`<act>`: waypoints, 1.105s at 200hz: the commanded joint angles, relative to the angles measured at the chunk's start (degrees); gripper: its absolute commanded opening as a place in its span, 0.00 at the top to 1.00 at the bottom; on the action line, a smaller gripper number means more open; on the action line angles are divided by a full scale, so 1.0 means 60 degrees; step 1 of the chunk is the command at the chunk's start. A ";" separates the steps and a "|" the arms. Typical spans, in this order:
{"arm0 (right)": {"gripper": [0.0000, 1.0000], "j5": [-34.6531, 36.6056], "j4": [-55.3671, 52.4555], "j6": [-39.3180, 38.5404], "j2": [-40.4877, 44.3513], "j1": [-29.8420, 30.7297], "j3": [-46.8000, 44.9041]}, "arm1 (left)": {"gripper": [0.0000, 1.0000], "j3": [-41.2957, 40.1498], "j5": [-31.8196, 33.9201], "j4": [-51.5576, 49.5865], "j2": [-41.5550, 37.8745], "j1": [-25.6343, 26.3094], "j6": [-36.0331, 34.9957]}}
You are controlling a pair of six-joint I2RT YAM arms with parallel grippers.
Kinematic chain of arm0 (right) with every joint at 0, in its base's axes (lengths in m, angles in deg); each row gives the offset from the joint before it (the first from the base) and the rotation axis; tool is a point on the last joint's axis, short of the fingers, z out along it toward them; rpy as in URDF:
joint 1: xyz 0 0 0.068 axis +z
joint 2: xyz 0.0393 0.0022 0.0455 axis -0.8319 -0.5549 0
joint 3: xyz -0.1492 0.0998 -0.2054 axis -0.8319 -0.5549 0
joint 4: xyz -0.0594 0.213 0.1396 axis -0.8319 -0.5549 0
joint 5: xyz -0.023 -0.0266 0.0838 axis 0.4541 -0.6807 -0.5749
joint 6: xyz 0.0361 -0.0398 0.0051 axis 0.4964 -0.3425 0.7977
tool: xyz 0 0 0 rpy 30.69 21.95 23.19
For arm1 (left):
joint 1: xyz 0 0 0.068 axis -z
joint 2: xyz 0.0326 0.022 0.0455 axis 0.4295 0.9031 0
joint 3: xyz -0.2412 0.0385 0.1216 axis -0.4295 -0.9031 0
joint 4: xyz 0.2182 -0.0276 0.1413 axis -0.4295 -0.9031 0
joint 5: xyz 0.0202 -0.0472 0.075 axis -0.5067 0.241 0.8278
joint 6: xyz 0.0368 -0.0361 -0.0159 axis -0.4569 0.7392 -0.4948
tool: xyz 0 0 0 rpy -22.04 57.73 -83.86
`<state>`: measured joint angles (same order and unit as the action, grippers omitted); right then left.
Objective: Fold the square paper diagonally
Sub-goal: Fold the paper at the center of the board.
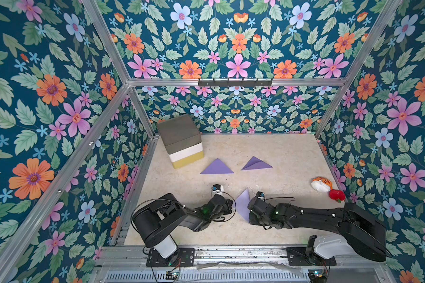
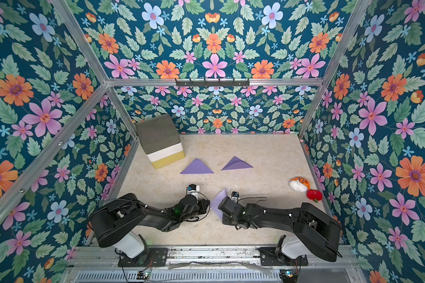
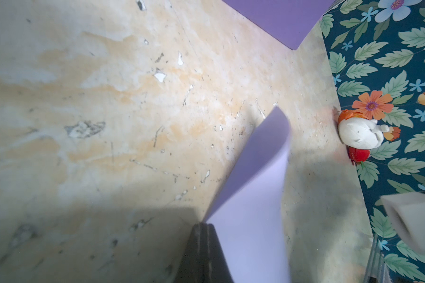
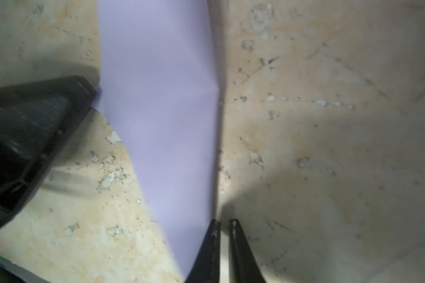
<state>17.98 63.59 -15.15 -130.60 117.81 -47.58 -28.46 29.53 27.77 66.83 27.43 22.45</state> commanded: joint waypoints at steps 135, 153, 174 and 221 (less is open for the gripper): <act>0.87 -0.0510 0.0680 0.0121 -0.0178 0.0030 0.0292 | 1.00 -0.0094 0.0172 -0.5846 0.0334 0.0081 -0.0127; 0.88 -0.0543 0.0485 0.0143 -0.0554 0.0047 0.0313 | 1.00 -0.0078 0.0204 -0.5874 0.0345 0.0081 -0.0127; 0.89 -0.0437 0.0220 0.0145 -0.0823 0.0168 0.0342 | 1.00 -0.0073 0.0267 -0.5912 0.0345 0.0081 -0.0098; 0.89 -0.0237 -0.0426 0.0217 -0.0898 0.0316 0.0227 | 1.00 -0.0089 0.0386 -0.5978 0.0373 0.0085 -0.0070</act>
<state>16.17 67.24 -14.72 -135.36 119.41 -45.35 -27.61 30.95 26.48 66.85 28.10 22.63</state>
